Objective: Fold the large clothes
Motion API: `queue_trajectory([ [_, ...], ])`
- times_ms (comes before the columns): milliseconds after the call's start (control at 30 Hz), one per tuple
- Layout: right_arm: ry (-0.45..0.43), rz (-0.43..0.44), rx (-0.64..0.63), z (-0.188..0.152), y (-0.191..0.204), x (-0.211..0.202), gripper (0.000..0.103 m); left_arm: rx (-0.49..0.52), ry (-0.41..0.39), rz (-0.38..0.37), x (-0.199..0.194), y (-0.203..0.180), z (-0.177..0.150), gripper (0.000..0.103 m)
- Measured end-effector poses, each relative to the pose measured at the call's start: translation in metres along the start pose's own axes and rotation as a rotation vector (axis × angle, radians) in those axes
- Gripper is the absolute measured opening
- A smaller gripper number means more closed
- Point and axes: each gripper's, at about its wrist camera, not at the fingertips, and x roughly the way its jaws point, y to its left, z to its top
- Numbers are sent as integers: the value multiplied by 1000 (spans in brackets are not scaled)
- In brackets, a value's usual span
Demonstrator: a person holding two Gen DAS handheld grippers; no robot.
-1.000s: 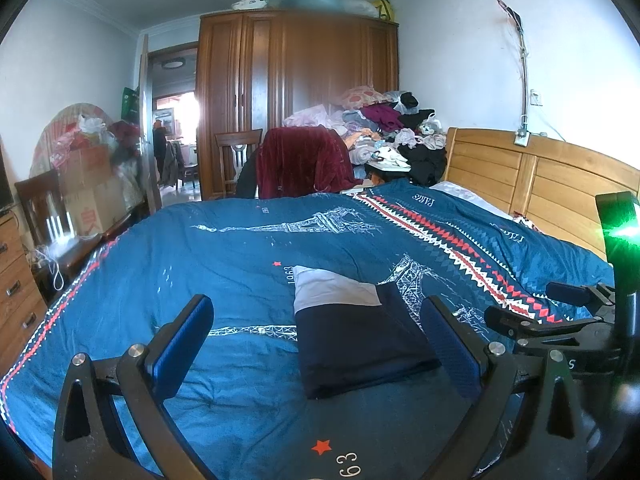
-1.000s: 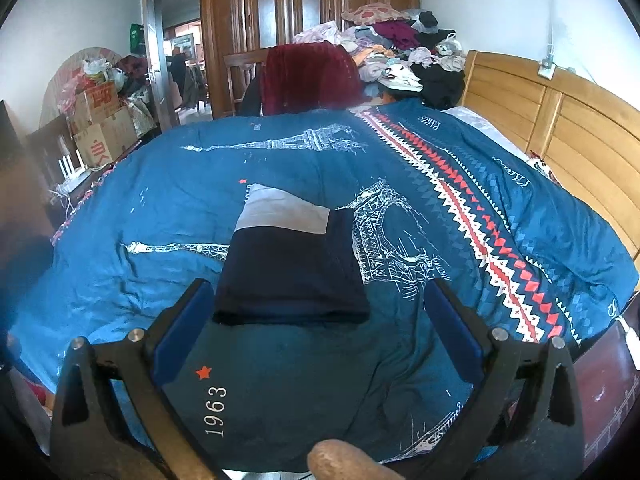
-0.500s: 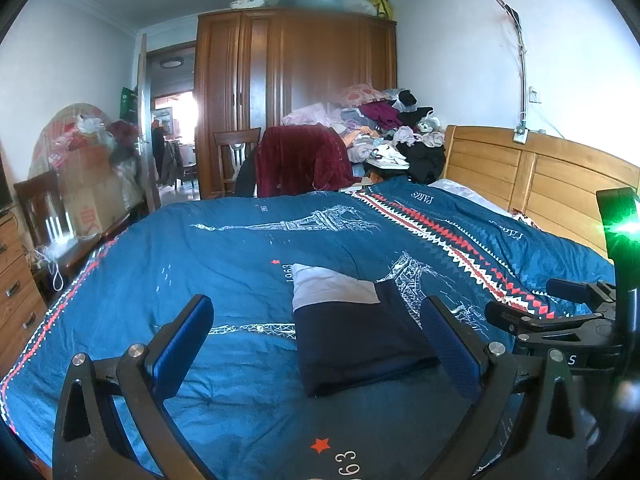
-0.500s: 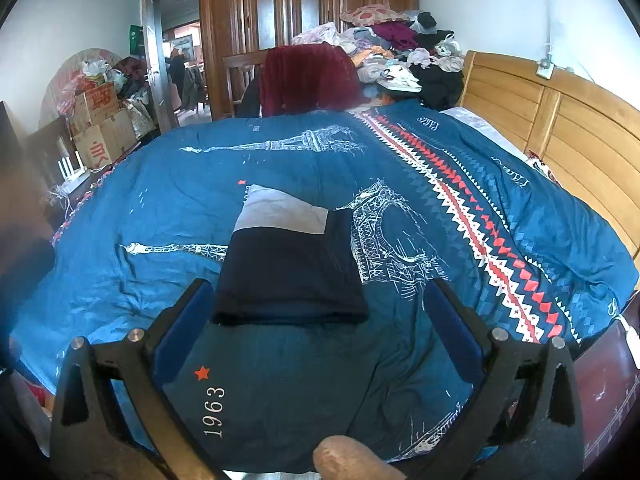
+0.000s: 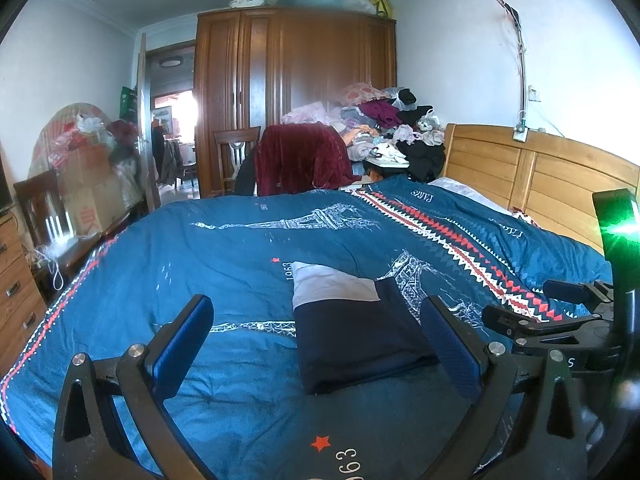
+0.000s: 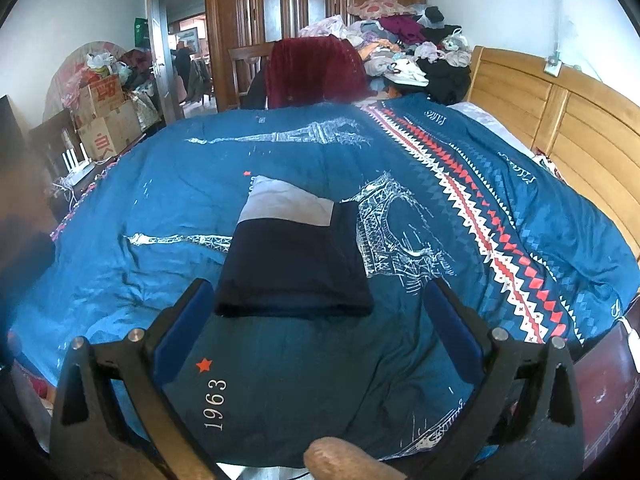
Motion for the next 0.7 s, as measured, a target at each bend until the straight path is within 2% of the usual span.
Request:
queue_trajectory([
  [333, 27, -11, -1, -3, -1, 5, 103, 3, 6, -3, 0, -2, -3, 103],
  [700, -29, -73, -35, -7, 4, -4, 103, 13, 29, 2, 5, 0, -12, 103],
])
